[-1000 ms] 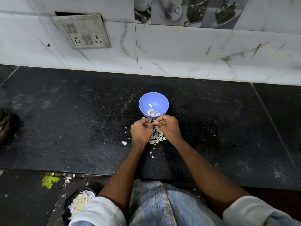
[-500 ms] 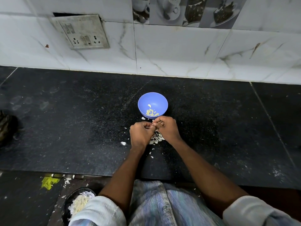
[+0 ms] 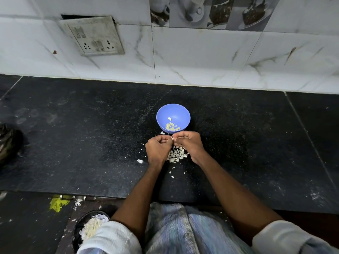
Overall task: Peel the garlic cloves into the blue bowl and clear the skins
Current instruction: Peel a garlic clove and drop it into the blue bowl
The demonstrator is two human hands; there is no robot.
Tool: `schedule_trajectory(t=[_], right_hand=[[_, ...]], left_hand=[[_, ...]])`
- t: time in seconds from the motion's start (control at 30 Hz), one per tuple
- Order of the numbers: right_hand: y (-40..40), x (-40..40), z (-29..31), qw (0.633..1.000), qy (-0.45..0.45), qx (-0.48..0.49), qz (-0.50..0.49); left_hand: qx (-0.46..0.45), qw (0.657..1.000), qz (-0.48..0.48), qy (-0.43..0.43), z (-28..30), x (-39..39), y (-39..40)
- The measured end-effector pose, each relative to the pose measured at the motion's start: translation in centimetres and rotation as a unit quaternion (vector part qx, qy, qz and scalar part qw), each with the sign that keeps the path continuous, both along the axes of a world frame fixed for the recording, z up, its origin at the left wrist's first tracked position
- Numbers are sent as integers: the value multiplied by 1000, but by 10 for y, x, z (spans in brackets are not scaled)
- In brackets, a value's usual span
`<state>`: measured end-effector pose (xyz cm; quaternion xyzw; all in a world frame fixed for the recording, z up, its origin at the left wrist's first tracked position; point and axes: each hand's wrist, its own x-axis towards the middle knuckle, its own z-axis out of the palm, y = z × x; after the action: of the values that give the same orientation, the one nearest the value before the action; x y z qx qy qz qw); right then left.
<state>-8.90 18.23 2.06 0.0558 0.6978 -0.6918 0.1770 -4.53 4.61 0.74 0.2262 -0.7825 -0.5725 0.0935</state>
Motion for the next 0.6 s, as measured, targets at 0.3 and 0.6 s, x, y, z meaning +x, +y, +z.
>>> schedule_trajectory(t=[0.3,0.6], right_hand=[[4,1,4,999,27,18,2],[5,-2,-4,999,-20,13,-21]], left_hand=[[68,998,-4,-5,-9,-3,0],[36,999,14,9,-10,0,-4]])
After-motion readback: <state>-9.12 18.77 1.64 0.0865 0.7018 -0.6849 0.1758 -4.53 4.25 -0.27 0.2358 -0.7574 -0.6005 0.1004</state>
